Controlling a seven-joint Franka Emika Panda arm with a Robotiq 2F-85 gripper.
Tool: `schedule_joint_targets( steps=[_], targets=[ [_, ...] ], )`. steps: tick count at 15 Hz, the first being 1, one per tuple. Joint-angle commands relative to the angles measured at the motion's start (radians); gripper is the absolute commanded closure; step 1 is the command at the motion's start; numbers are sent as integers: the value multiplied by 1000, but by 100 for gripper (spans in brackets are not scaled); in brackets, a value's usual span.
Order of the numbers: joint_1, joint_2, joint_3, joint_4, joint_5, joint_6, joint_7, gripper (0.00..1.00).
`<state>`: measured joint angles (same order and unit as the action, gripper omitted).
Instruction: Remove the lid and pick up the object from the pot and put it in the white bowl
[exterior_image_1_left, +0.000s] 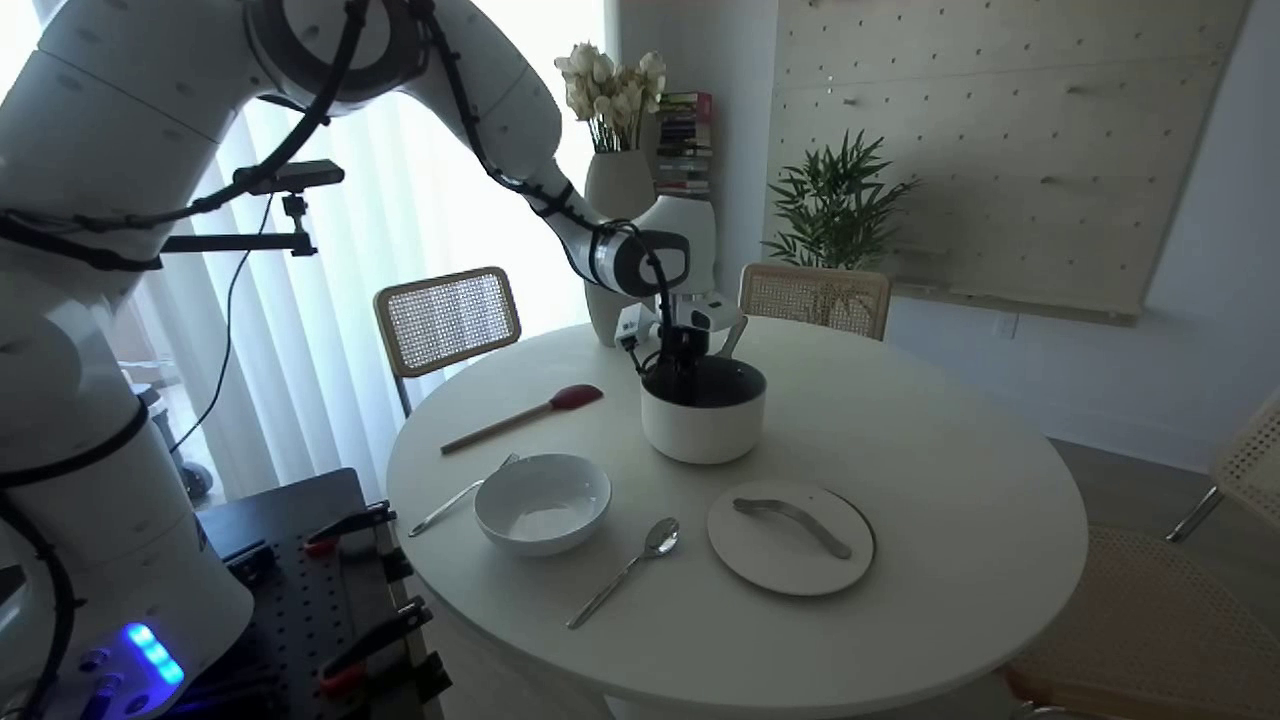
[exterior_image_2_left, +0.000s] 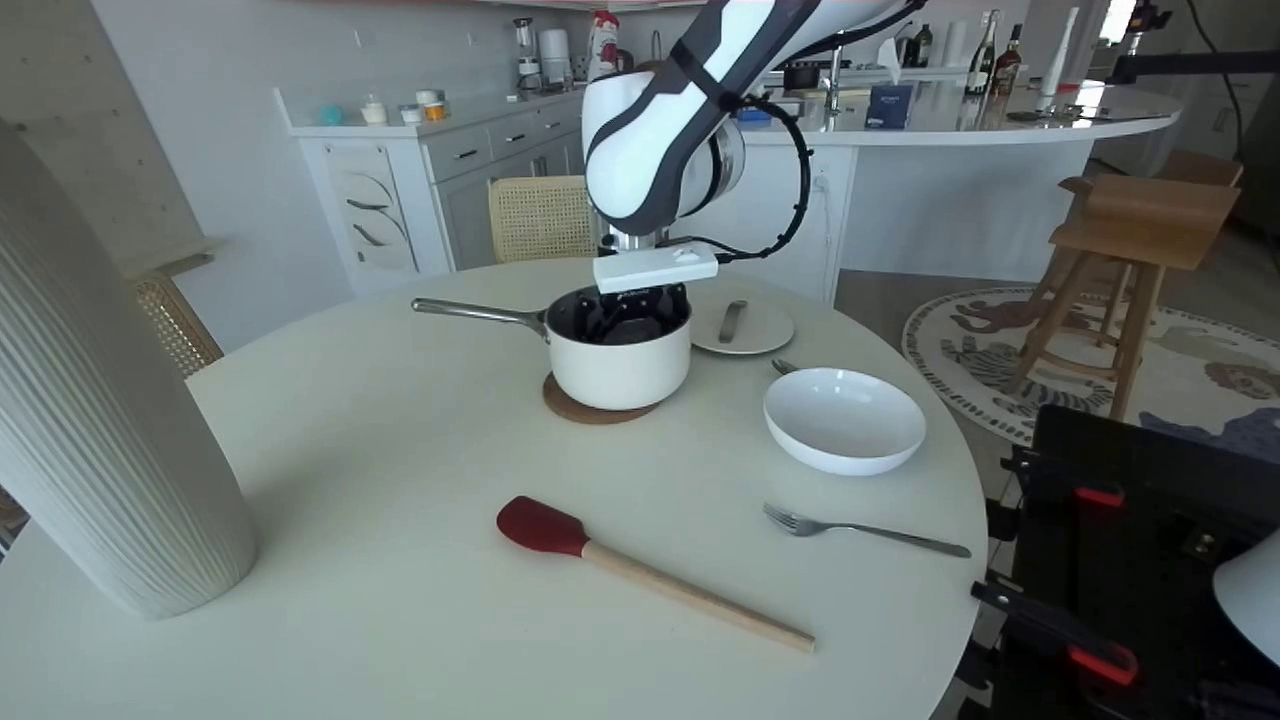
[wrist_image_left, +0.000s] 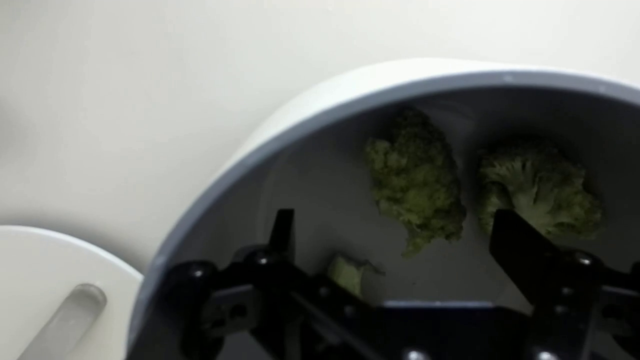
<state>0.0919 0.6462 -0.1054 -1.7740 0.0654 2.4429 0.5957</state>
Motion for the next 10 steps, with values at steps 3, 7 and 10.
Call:
schedule_joint_targets(
  steps=[3,7,10],
  targets=[
    [-8,2,0,17,27,-48,3,0],
    [-25,5,20,43,70,-121,-8,0],
    [-29,10,27,66,98,-183,-4,0]
  ],
)
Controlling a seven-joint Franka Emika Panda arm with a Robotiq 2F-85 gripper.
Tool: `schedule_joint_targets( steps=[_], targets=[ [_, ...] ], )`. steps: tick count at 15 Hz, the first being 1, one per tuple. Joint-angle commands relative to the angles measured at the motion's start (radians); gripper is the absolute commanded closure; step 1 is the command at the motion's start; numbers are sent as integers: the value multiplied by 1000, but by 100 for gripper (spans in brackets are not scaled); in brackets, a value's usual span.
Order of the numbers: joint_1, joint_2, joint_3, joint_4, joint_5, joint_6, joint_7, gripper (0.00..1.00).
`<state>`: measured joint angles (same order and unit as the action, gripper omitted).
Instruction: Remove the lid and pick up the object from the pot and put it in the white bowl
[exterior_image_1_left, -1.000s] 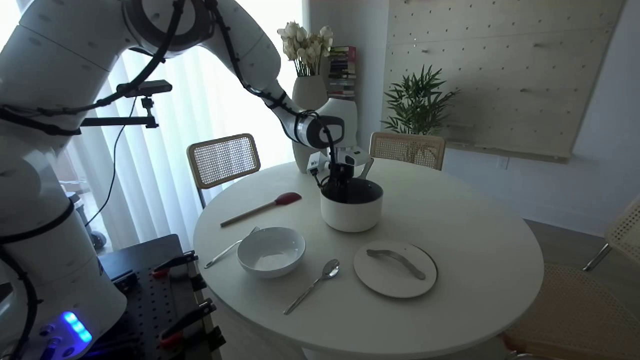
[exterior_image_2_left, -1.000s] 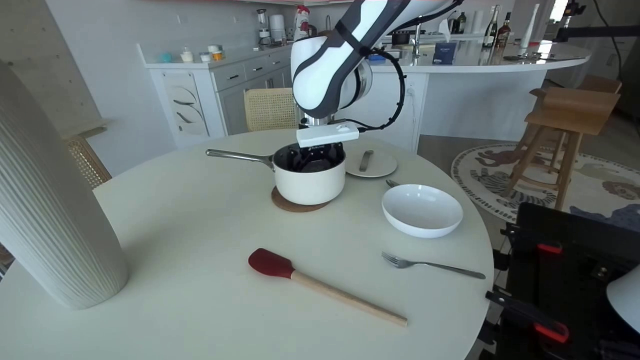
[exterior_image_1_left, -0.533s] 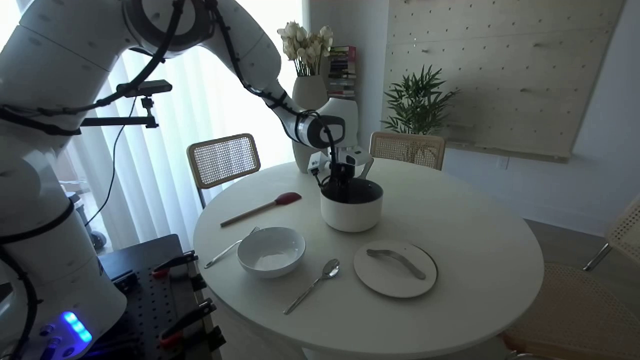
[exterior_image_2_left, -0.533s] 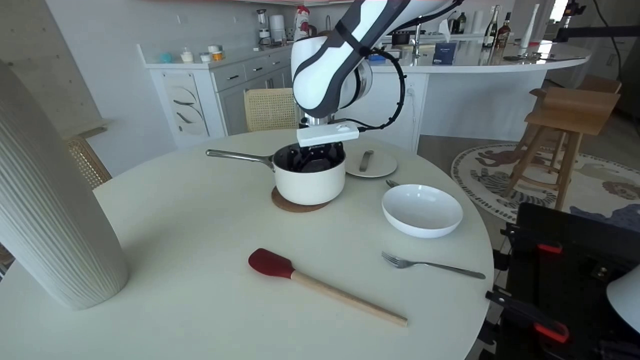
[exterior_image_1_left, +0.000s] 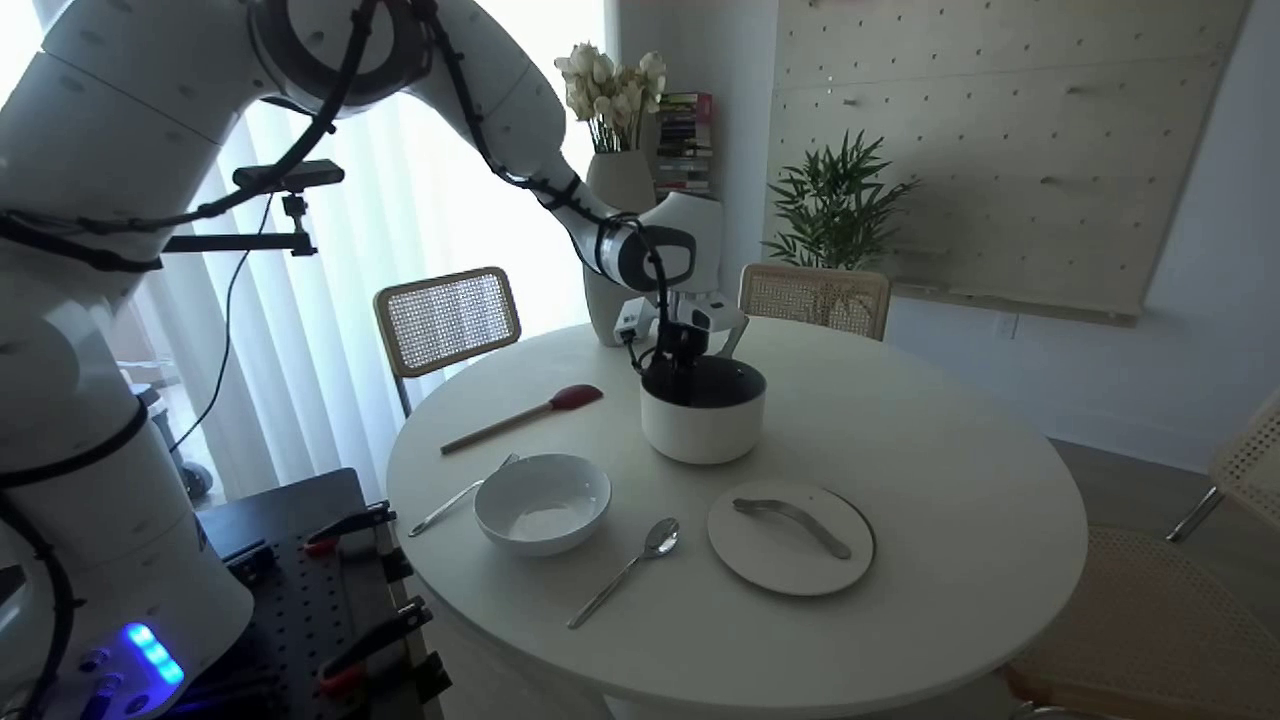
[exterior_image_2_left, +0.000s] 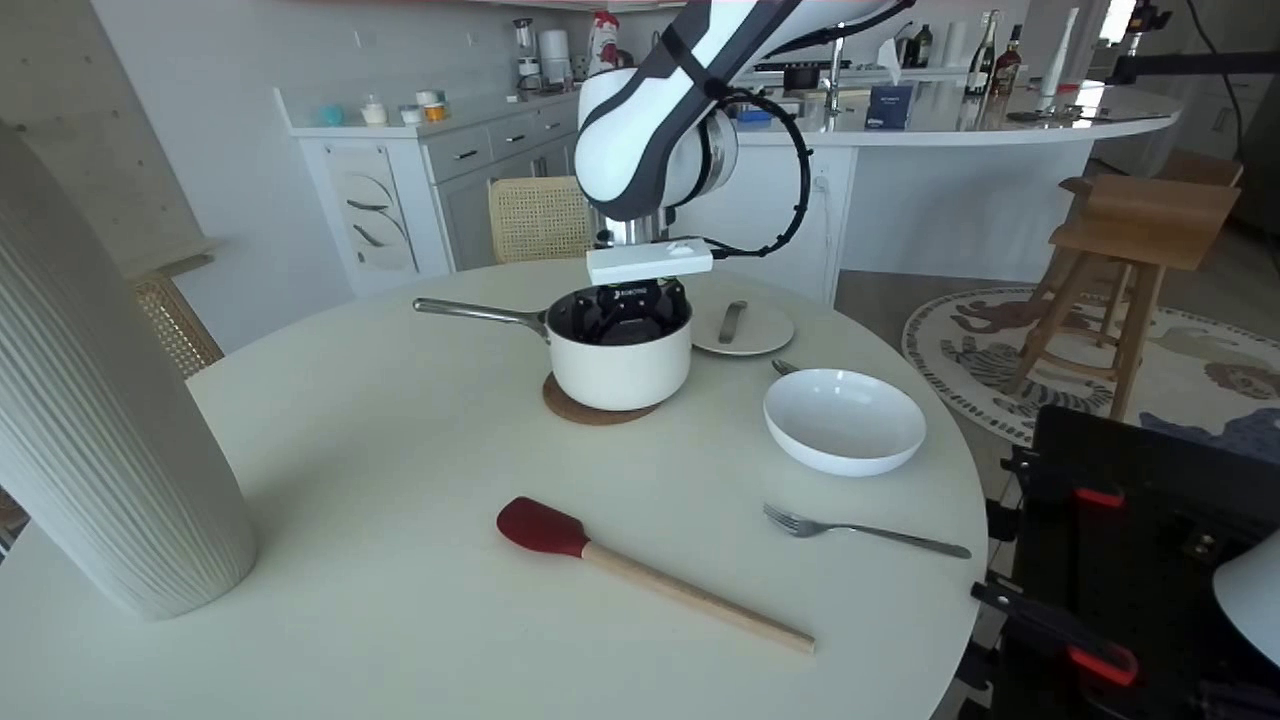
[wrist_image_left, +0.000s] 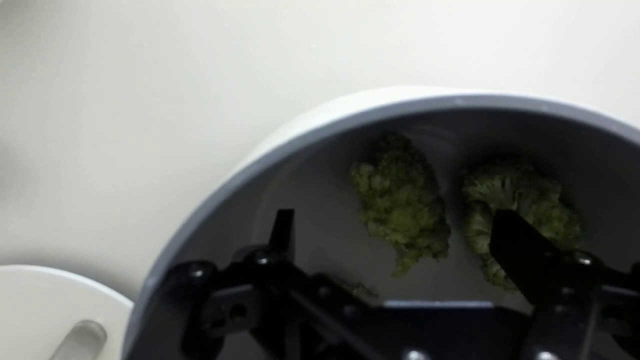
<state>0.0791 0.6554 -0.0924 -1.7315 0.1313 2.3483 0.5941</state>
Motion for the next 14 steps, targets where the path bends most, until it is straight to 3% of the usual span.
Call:
schedule_joint_targets(
  steps=[1,14],
  targets=[
    [-17,3,15,30,37,-103,-1,0],
    [10,51,-17,57,-5,-128,32,0]
  ],
)
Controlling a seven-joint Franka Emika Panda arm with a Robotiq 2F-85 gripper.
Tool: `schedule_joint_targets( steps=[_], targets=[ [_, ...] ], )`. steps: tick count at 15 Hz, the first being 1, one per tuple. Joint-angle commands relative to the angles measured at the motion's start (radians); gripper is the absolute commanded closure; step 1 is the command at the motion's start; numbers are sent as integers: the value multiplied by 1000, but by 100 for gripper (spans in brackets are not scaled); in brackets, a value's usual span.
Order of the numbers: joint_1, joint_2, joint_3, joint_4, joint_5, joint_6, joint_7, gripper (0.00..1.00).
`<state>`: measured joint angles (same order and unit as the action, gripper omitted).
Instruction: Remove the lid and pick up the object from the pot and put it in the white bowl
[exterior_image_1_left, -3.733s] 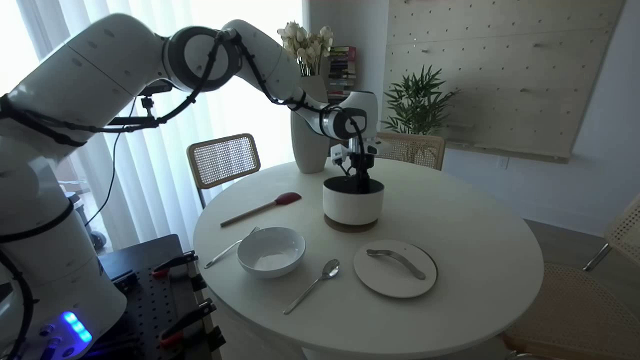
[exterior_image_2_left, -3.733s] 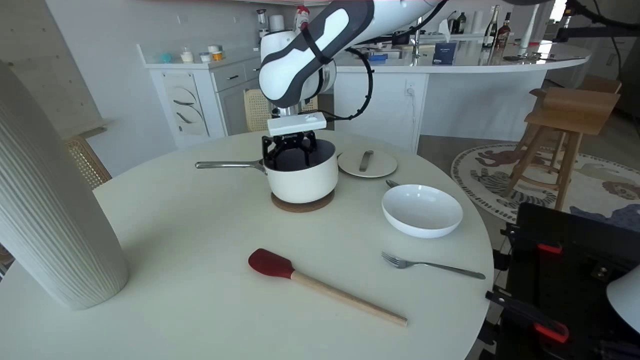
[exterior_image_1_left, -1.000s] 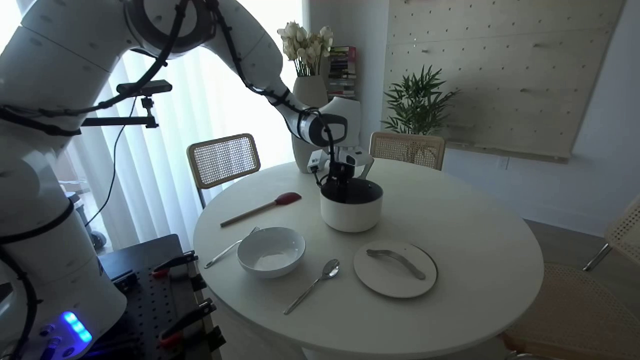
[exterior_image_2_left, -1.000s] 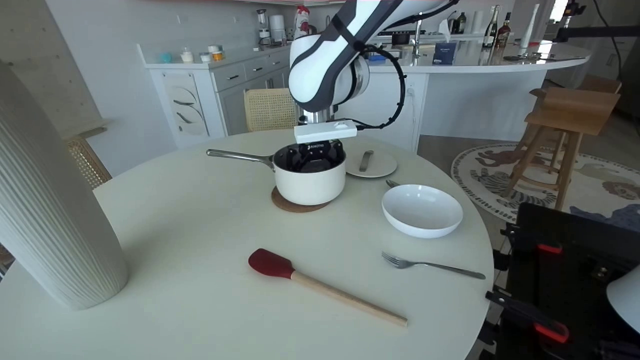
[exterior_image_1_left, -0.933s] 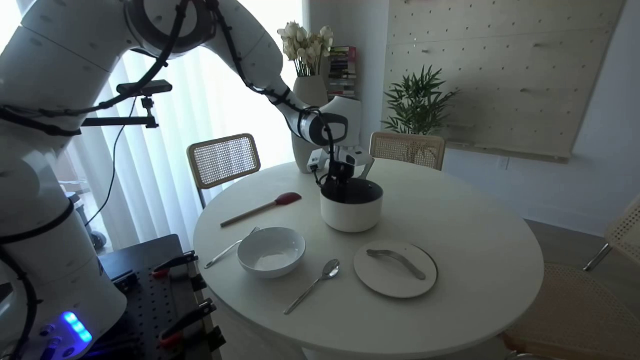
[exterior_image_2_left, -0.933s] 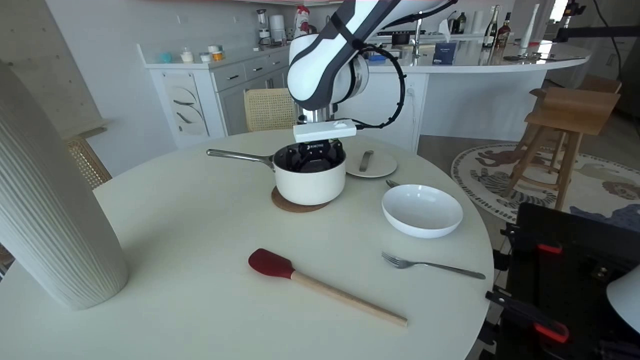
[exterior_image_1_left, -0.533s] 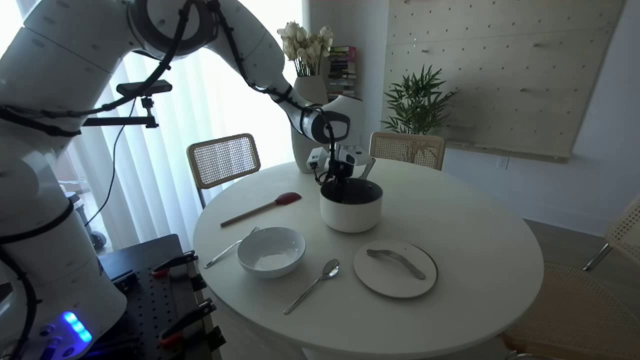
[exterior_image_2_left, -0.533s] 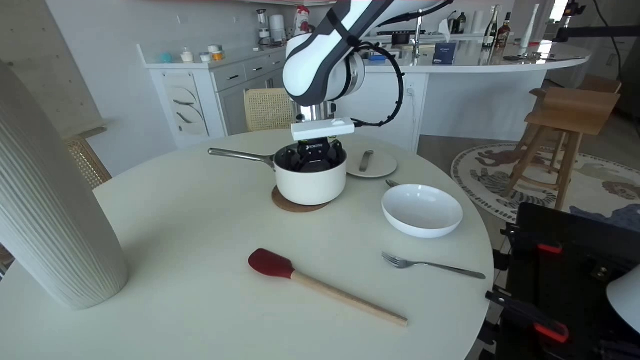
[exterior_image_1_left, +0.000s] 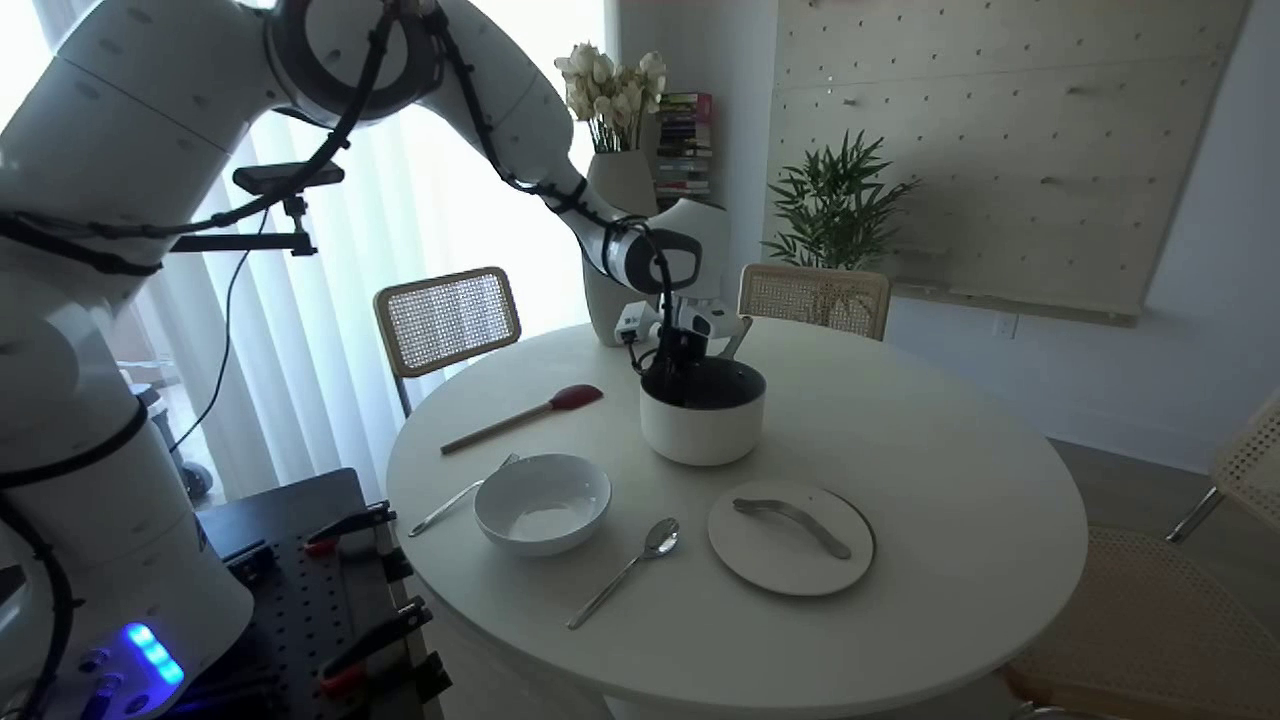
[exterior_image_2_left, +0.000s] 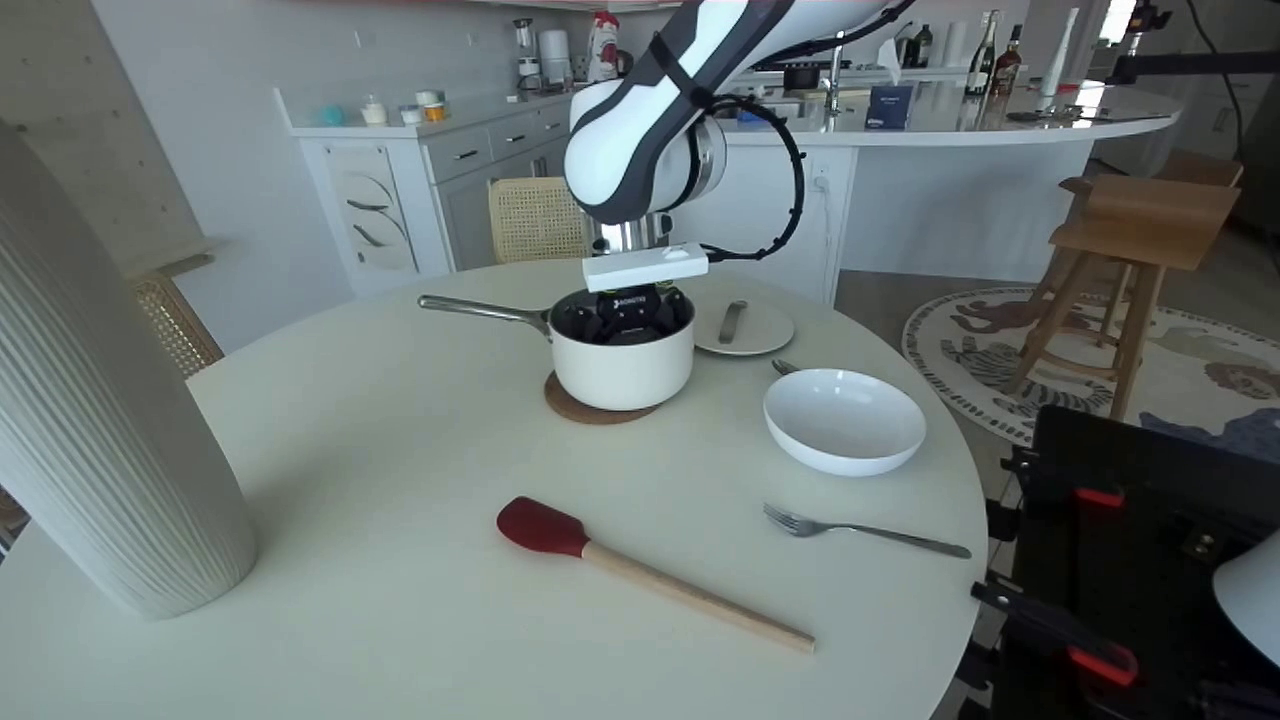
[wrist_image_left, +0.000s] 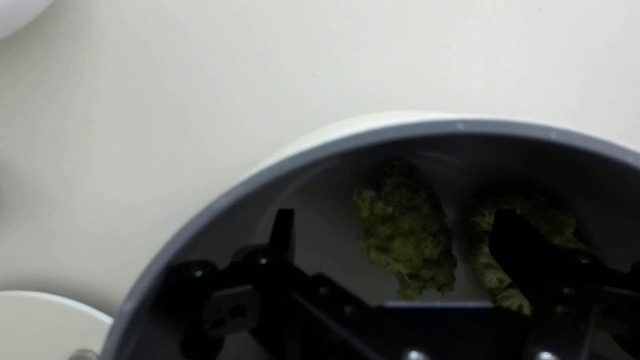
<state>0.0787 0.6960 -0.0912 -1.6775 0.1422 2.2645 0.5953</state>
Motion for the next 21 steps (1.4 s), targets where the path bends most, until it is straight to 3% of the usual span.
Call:
schedule_joint_targets(
  steps=[1,13,14,16,21],
  targets=[
    [13,16,-21,6,-19,-42,34,0],
    [16,52,-30,17,-18,-31,36,0],
    [15,53,-30,15,-17,-30,34,25],
    [15,56,-33,10,-17,-29,36,34],
    [15,54,-40,7,-17,-41,37,72]
  ],
)
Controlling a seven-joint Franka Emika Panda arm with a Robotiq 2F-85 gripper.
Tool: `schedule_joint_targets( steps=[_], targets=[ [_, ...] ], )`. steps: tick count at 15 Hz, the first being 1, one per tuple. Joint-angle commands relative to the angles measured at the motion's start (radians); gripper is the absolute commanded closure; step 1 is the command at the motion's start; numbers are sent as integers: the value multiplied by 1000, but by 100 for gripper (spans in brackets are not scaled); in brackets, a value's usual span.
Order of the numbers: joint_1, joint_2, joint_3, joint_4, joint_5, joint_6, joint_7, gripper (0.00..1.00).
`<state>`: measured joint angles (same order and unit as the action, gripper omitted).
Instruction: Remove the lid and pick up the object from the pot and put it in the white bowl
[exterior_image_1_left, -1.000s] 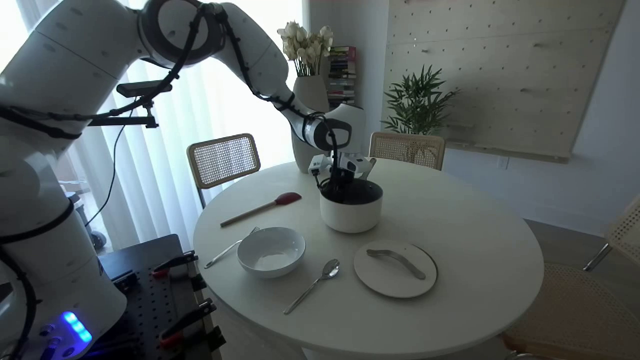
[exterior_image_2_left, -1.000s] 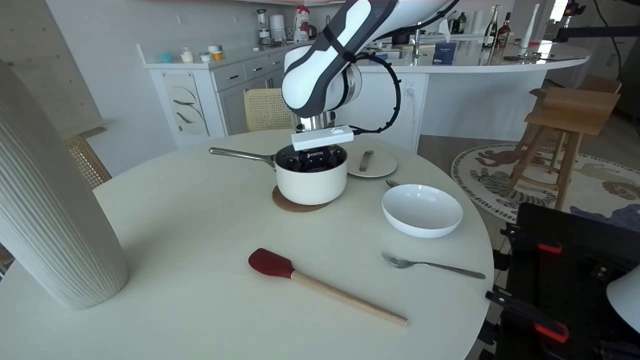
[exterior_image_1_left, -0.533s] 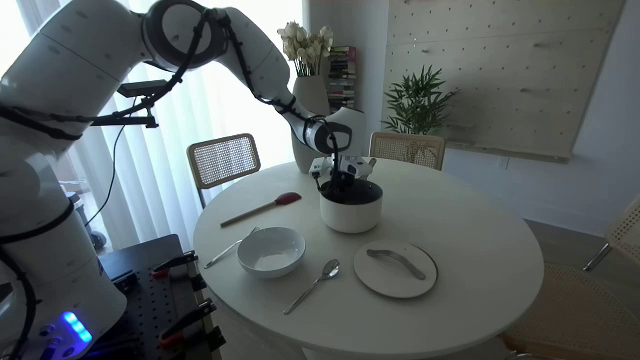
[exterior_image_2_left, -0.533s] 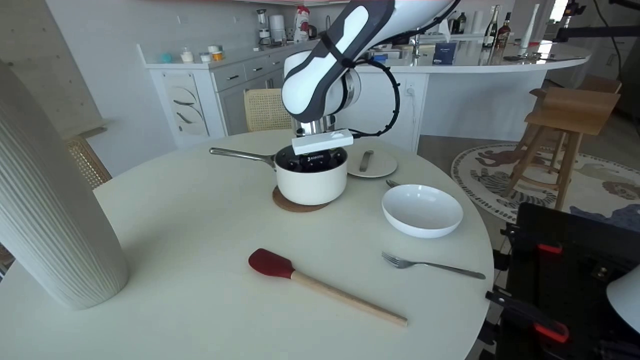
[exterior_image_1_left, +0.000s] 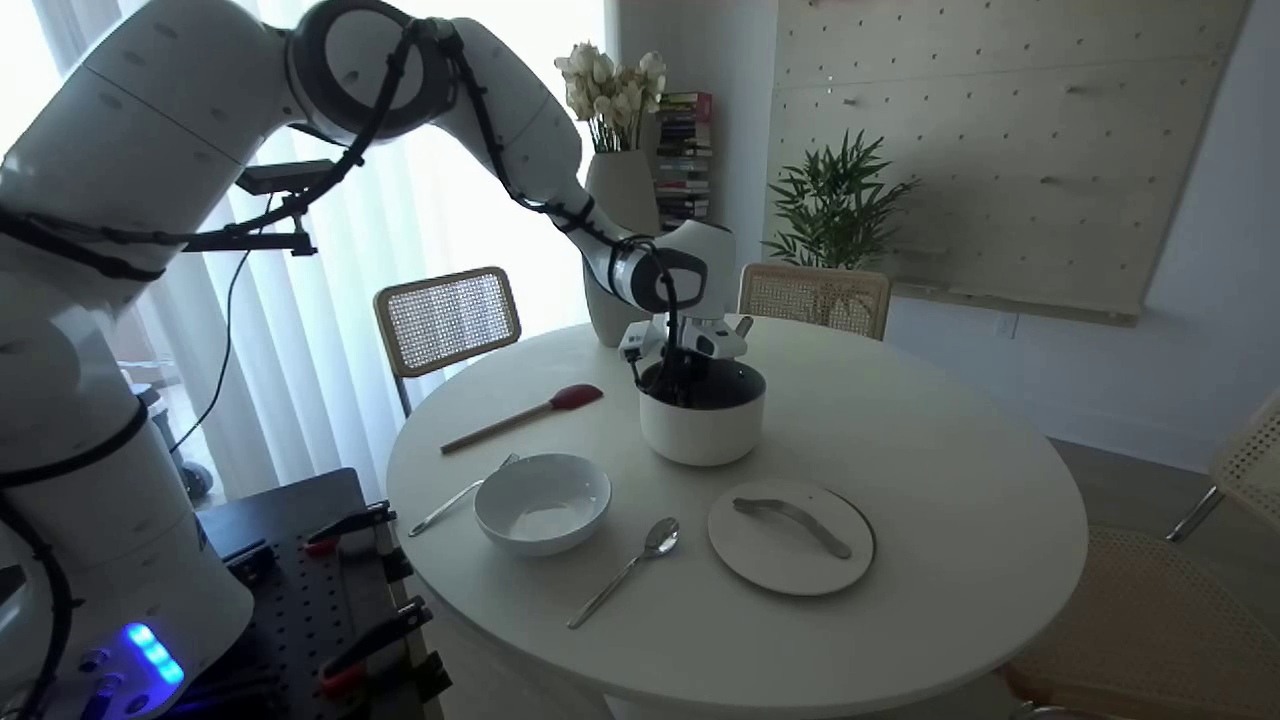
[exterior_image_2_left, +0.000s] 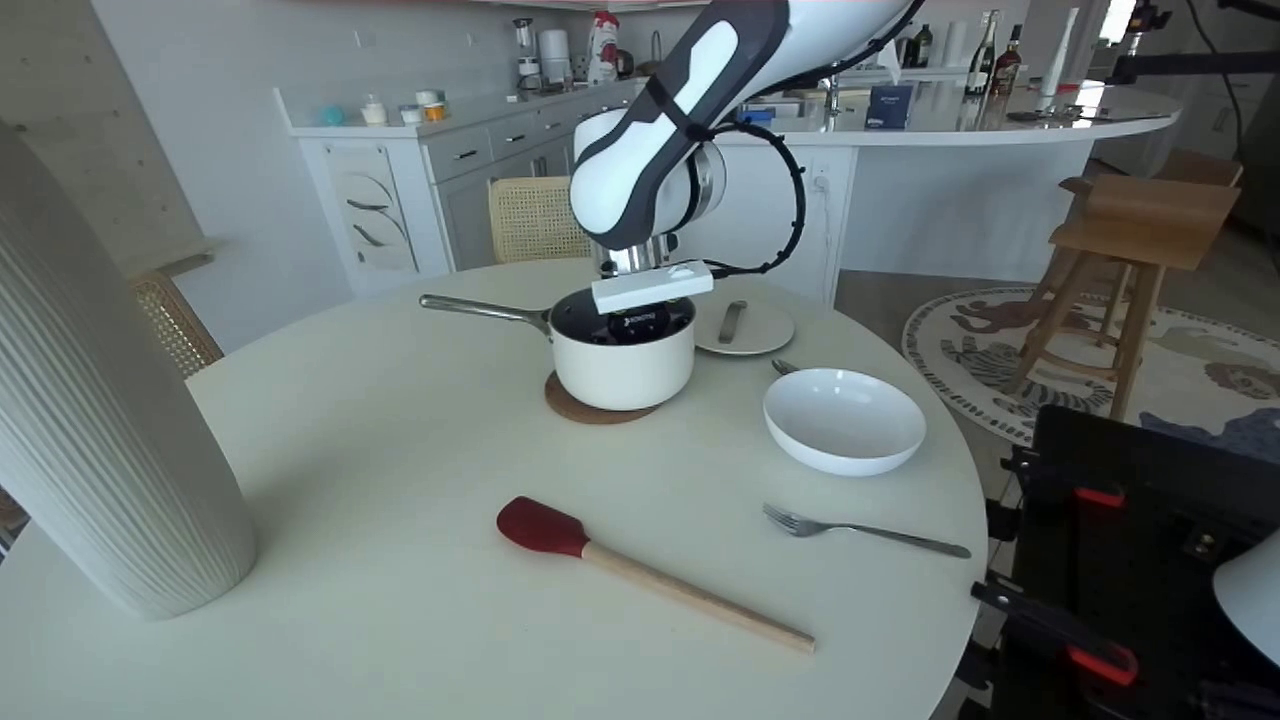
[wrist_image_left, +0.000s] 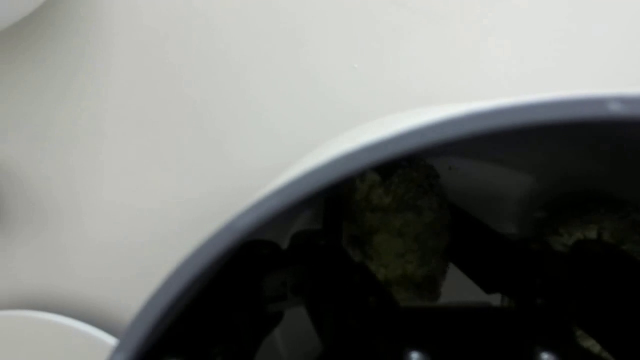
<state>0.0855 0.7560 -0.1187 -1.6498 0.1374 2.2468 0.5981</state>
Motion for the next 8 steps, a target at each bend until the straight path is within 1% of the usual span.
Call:
schedule_joint_targets(
  steps=[1,2,4,5,6,8],
  targets=[
    [8,-6,-13,-20,-12,-24,34,78],
    [8,-7,-14,-20,-12,-25,35,85],
    [9,-8,-14,-20,-13,-24,35,87],
    [9,-9,-15,-20,-13,-25,36,92],
    [9,-11,-15,-21,-13,-24,36,100],
    [10,-20,-16,-24,-14,-26,35,100]
  ],
)
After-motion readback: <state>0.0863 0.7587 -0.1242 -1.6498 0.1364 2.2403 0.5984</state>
